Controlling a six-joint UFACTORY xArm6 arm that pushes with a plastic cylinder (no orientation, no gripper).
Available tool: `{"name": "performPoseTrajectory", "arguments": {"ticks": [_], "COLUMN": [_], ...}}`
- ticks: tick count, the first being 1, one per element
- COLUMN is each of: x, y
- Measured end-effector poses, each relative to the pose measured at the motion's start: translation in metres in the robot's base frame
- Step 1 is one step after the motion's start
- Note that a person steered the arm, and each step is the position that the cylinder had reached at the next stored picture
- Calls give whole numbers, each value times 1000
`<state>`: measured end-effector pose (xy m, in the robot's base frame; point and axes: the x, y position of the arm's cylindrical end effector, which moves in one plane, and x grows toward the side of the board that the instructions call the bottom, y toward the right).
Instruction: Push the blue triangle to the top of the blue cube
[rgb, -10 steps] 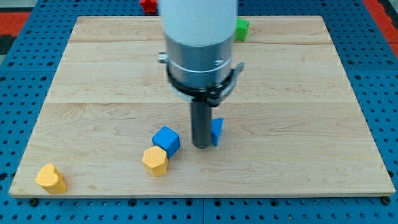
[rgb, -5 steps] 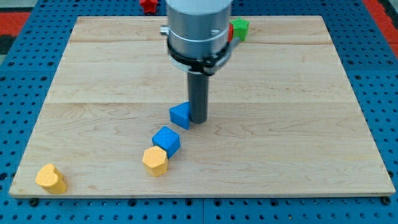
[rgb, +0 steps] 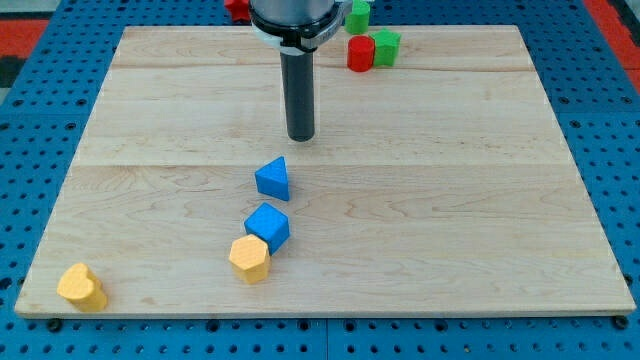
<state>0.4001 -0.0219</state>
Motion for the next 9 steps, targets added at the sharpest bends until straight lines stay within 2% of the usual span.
{"name": "performPoseTrajectory", "arguments": {"ticks": [1, 2, 3, 4, 5, 7, 9], "x": [31, 77, 135, 175, 174, 139, 57], "y": [31, 85, 101, 93, 70, 27, 7]}}
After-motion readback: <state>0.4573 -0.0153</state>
